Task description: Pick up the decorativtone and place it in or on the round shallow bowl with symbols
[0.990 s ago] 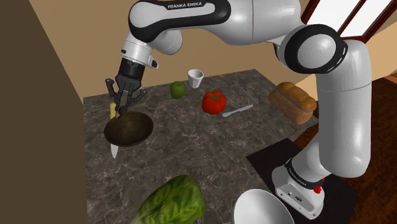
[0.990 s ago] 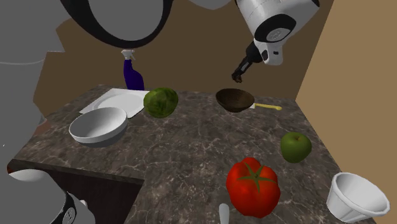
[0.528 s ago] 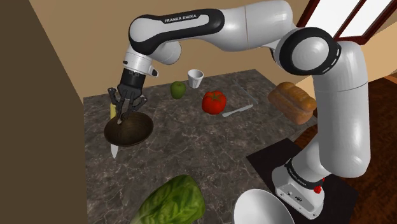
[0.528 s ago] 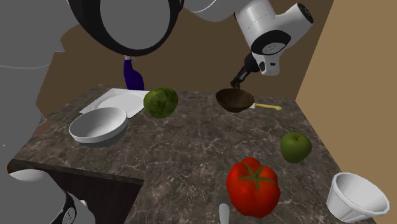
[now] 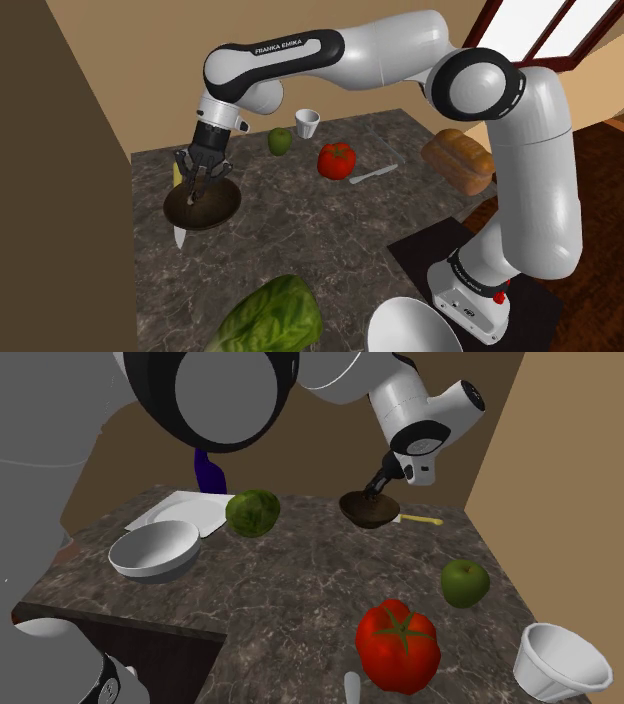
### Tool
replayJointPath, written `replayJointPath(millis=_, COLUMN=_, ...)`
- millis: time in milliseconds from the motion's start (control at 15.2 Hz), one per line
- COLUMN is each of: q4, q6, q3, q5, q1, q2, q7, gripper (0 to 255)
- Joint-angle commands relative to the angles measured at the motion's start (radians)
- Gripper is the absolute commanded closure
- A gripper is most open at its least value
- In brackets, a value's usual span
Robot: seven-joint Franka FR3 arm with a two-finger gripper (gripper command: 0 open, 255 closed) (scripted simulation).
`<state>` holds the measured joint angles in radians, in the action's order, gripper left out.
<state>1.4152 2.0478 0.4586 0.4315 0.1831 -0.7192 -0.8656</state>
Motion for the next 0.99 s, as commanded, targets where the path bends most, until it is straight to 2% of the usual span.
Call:
replayJointPath(millis=0, q4=0.0, q6=0.002, q3=0.0, q5=0.0, q1=0.0, q2=-0.001, q7=0.001, gripper=255)
replayJointPath(millis=264, q4=0.0, q6=0.002, q3=0.0, q5=0.0, q1=0.0, q2=-0.001, q7=0.001, gripper=255)
replayJointPath(millis=330, q4=0.0, q6=0.002, q3=0.0, q5=0.0, q1=0.0, q2=-0.001, q7=0.001, gripper=0)
replayJointPath(millis=660, q4=0.0, q6=0.002, q3=0.0, q5=0.0, q1=0.0, q2=-0.001, q7=0.001, gripper=0)
replayJointPath(millis=924, q4=-0.046, q6=-0.096, q3=-0.004, q5=-0.003, q1=-0.041, q2=0.036, q7=-0.004, gripper=0)
